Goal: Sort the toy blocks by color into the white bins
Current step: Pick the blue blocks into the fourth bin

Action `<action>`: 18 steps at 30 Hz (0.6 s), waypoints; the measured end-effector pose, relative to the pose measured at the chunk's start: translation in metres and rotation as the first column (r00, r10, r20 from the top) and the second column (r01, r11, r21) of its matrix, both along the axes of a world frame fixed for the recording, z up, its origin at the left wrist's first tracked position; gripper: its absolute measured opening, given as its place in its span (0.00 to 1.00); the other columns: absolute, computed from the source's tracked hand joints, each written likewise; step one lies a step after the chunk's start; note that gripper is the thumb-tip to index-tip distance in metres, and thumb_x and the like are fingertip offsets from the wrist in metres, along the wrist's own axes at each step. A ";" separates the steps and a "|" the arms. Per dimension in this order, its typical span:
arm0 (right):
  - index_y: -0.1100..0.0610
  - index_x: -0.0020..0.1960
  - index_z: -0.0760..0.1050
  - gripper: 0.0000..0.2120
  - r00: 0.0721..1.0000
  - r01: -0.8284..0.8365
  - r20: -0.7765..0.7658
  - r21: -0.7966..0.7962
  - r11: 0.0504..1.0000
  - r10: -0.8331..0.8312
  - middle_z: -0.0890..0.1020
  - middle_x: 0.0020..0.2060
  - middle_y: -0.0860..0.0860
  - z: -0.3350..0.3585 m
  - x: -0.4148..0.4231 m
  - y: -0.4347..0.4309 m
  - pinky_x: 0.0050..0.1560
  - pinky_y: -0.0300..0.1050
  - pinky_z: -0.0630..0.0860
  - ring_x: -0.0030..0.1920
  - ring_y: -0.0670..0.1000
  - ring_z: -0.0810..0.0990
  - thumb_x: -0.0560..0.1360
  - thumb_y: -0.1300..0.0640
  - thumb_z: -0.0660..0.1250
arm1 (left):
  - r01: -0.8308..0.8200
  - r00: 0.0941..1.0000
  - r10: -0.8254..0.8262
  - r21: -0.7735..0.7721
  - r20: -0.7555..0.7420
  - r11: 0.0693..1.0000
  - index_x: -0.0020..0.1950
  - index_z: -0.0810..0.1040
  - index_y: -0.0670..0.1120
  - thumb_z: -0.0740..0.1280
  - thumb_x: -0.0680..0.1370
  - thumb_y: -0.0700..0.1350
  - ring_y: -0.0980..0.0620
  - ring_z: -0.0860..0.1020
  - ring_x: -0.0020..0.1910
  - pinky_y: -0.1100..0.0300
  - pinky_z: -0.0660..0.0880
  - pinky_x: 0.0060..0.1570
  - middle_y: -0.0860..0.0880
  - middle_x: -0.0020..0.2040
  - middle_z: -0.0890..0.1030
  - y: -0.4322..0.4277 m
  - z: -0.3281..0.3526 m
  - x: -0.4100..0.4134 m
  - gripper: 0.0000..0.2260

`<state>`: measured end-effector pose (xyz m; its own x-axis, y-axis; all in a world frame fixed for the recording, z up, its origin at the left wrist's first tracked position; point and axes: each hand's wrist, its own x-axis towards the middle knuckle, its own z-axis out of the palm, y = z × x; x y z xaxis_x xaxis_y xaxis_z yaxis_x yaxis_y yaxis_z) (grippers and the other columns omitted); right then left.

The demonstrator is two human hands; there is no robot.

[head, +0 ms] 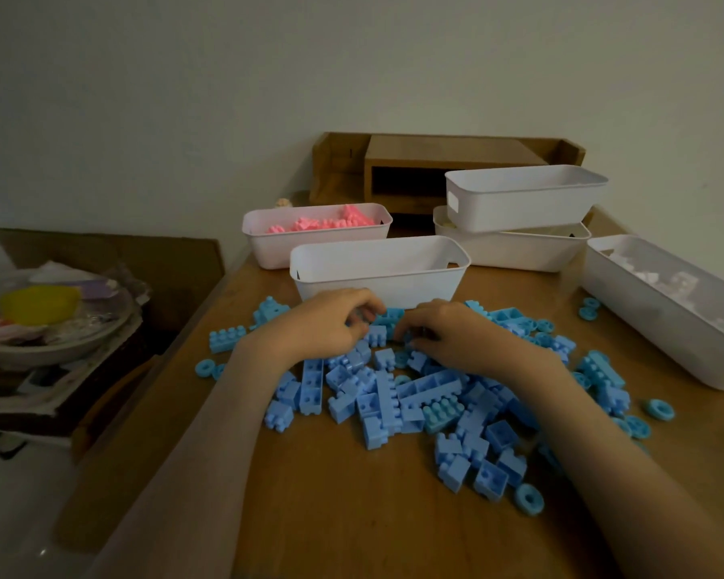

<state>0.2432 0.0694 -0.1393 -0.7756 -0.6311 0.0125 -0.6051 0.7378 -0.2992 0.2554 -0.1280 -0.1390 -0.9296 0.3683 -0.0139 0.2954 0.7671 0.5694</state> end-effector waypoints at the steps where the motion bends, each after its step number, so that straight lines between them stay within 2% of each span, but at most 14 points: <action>1: 0.51 0.58 0.76 0.11 1.000 0.006 -0.008 0.007 1.000 -0.006 0.73 0.45 0.48 0.000 0.000 0.000 0.51 0.40 0.65 0.50 0.48 0.69 0.77 0.60 0.62 | 0.007 1.000 -0.007 -0.032 0.004 0.999 0.64 0.72 0.49 0.61 0.80 0.40 0.56 0.74 0.56 0.65 0.71 0.52 0.52 0.59 0.74 0.000 0.000 -0.001 0.13; 3: 0.49 0.56 0.76 0.11 0.999 0.028 -0.044 0.025 0.999 -0.027 0.73 0.45 0.47 -0.001 -0.001 0.001 0.53 0.44 0.63 0.51 0.49 0.66 0.77 0.60 0.61 | -0.001 1.000 0.000 -0.096 -0.004 0.995 0.63 0.73 0.48 0.62 0.80 0.41 0.55 0.74 0.57 0.65 0.70 0.54 0.51 0.59 0.73 -0.001 -0.001 -0.003 0.12; 6: 0.49 0.55 0.75 0.11 0.989 0.046 -0.139 -0.016 0.999 -0.047 0.73 0.45 0.45 -0.002 0.000 0.002 0.48 0.44 0.58 0.49 0.46 0.62 0.78 0.60 0.59 | -0.040 0.998 0.035 -0.122 -0.042 0.992 0.56 0.76 0.48 0.64 0.79 0.45 0.54 0.74 0.54 0.63 0.71 0.53 0.52 0.53 0.72 -0.002 -0.002 -0.005 0.07; 9: 0.54 0.55 0.72 0.09 0.994 0.029 -0.095 -0.233 0.972 -0.053 0.73 0.41 0.47 0.002 0.003 0.002 0.43 0.36 0.63 0.42 0.46 0.69 0.77 0.63 0.58 | -0.065 0.995 0.054 -0.135 -0.084 0.989 0.51 0.76 0.49 0.65 0.78 0.46 0.55 0.74 0.50 0.62 0.71 0.49 0.53 0.50 0.73 -0.001 -0.003 -0.006 0.03; 12: 0.57 0.54 0.68 0.08 0.999 0.031 -0.022 -0.390 0.920 -0.043 0.71 0.35 0.49 0.006 0.008 0.001 0.34 0.34 0.67 0.32 0.44 0.68 0.76 0.65 0.59 | -0.081 0.992 0.072 -0.081 -0.104 0.993 0.48 0.74 0.50 0.65 0.78 0.45 0.54 0.76 0.47 0.61 0.73 0.46 0.53 0.48 0.77 0.001 -0.004 -0.005 0.01; 15: 0.56 0.55 0.65 0.11 0.999 0.036 -0.005 -0.417 0.908 -0.042 0.71 0.34 0.53 0.008 0.010 -0.001 0.32 0.38 0.66 0.30 0.45 0.67 0.75 0.67 0.58 | -0.076 0.991 0.074 -0.016 -0.115 0.997 0.49 0.74 0.50 0.64 0.79 0.44 0.53 0.77 0.49 0.54 0.76 0.52 0.50 0.49 0.79 0.001 -0.005 -0.006 0.01; 18: 0.56 0.56 0.67 0.11 0.998 0.060 0.029 -0.353 0.934 -0.053 0.75 0.40 0.53 0.011 0.010 0.001 0.33 0.36 0.68 0.34 0.46 0.71 0.76 0.66 0.55 | -0.045 0.998 0.044 -0.010 -0.051 0.999 0.52 0.73 0.50 0.65 0.78 0.45 0.55 0.77 0.50 0.59 0.75 0.52 0.50 0.51 0.79 0.001 -0.005 -0.005 0.04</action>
